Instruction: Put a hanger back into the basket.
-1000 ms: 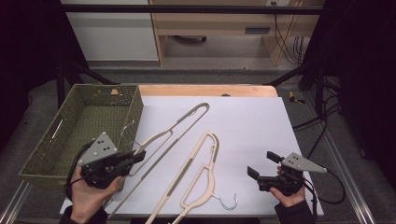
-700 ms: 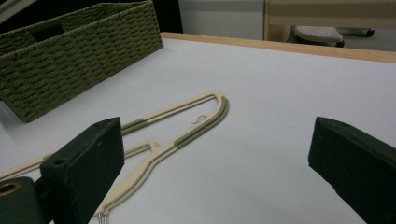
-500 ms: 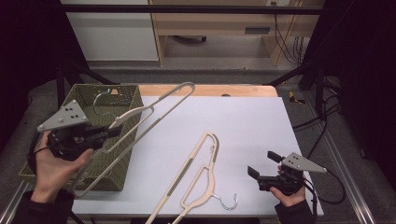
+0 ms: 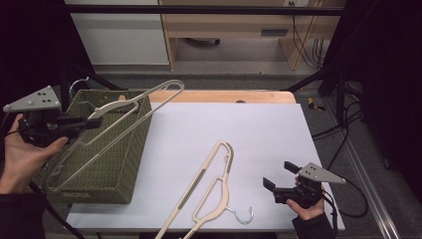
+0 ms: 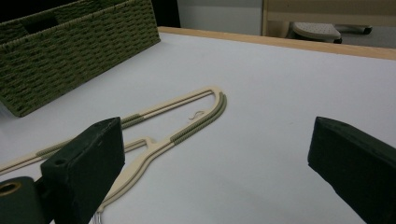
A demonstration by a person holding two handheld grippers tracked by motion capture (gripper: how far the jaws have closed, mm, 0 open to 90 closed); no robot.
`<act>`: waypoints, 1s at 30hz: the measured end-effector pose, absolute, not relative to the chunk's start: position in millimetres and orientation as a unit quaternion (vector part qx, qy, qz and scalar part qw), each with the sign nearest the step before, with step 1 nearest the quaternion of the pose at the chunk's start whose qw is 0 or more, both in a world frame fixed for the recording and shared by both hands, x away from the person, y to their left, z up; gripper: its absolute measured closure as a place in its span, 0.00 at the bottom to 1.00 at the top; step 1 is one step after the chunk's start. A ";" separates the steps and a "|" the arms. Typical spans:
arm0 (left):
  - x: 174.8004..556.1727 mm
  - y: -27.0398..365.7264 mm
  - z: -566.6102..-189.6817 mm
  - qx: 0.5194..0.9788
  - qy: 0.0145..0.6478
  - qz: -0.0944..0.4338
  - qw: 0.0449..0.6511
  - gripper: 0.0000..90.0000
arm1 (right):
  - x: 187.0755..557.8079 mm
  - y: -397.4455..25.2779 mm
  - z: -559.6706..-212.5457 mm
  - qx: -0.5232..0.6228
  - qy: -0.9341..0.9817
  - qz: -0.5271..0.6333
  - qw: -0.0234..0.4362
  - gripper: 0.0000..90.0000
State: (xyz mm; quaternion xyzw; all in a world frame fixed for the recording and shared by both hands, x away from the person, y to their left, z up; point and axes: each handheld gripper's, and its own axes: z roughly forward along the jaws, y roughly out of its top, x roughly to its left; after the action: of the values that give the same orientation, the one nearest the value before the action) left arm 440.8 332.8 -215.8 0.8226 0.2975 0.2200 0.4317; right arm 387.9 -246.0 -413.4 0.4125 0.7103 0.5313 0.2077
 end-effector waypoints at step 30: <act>494.5 408.5 -276.5 0.803 0.382 0.269 0.370 0.95 | 388.7 -245.0 -414.8 0.412 0.713 0.528 0.205 0.05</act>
State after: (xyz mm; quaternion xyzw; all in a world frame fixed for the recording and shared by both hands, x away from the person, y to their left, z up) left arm 494.5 408.5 -276.5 0.8029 0.3819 0.2690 0.3704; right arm 388.7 -245.0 -414.8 0.4121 0.7134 0.5284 0.2053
